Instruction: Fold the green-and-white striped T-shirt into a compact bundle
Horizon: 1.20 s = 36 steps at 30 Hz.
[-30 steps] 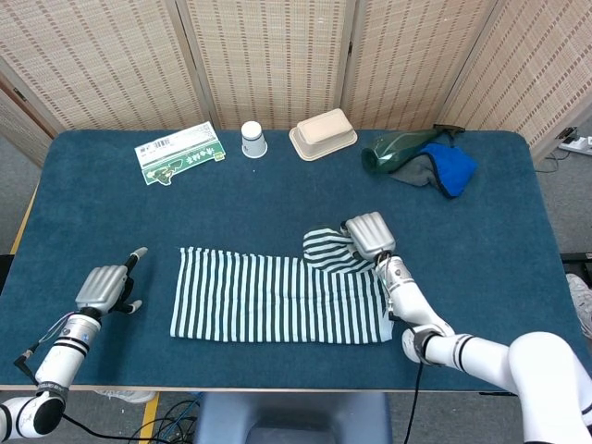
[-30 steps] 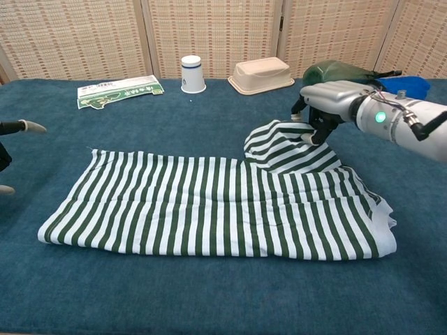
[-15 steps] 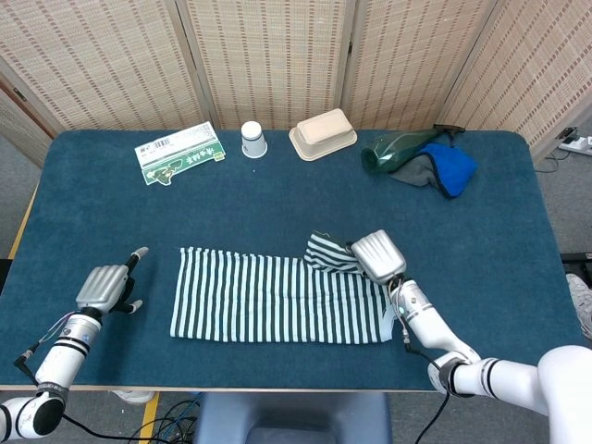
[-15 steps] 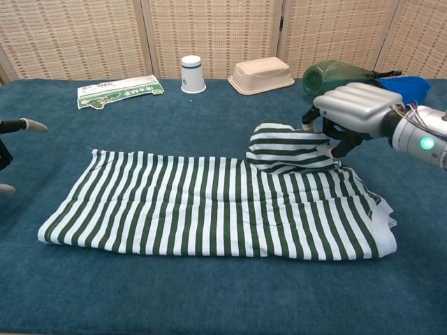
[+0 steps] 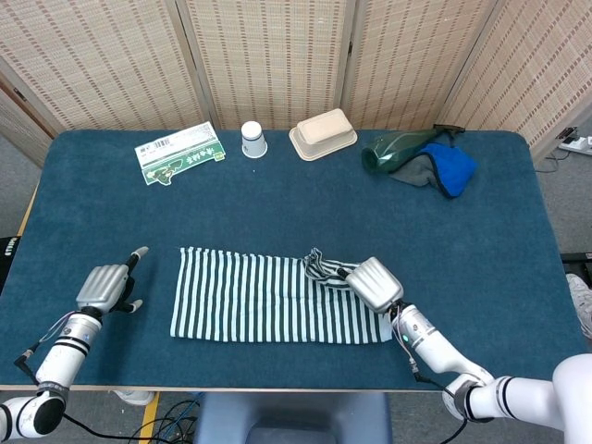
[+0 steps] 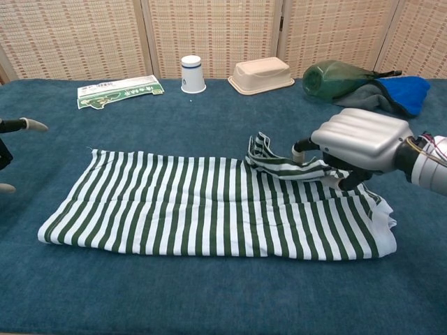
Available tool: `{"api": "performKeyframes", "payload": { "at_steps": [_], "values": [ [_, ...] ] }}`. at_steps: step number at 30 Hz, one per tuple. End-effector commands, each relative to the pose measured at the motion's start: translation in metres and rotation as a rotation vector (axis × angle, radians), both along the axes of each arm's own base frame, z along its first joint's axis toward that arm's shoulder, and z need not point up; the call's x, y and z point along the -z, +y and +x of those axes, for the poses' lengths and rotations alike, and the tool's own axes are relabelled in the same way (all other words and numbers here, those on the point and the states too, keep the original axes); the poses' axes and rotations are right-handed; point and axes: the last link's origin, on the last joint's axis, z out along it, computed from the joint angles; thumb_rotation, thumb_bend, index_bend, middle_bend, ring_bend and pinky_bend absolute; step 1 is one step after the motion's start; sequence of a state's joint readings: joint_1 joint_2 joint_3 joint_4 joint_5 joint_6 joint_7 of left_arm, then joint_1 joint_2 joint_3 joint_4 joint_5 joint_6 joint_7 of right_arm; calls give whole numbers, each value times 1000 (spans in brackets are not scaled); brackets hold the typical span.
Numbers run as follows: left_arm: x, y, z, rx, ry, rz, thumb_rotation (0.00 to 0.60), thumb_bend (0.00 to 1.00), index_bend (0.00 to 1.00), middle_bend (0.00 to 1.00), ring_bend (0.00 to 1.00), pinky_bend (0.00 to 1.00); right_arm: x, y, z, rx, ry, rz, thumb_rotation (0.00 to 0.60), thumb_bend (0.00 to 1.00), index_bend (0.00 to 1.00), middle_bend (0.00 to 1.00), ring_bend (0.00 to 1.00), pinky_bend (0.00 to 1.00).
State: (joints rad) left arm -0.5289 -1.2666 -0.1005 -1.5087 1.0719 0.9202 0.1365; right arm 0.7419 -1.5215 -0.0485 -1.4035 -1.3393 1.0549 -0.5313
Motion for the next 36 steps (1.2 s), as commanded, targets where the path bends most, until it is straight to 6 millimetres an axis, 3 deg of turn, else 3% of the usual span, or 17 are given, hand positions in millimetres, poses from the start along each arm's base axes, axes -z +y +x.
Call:
{"api": "performKeyframes", "payload": {
  "at_steps": [1,10,17,25,36],
  "values": [
    [0,0,0,0,1,-1,600,263,0,853,782,970,0,8,-4,-3,44,29,600,462,298,932,1000,1000],
    [1,1,-1,-3,0,-3,600,263,0,853,782,970,-1,24,-14,14,114,111,600,462,280,931,1000,1000],
    [-1,1,0,0,1,0,600,263,0,853,782,970,-16,23,-2,12,33,90,600,462,274,931,1000,1000],
    [-3,0,2,2,0,4,600,263,0,853,782,970,-27,0,22,42,-85,34,600,462,274,931,1000,1000],
    [-5,-3,2,0,1,5,600,263,0,853,782,970,-9,-30,42,107,-116,27,600,480,274,931,1000,1000]
  ]
}}
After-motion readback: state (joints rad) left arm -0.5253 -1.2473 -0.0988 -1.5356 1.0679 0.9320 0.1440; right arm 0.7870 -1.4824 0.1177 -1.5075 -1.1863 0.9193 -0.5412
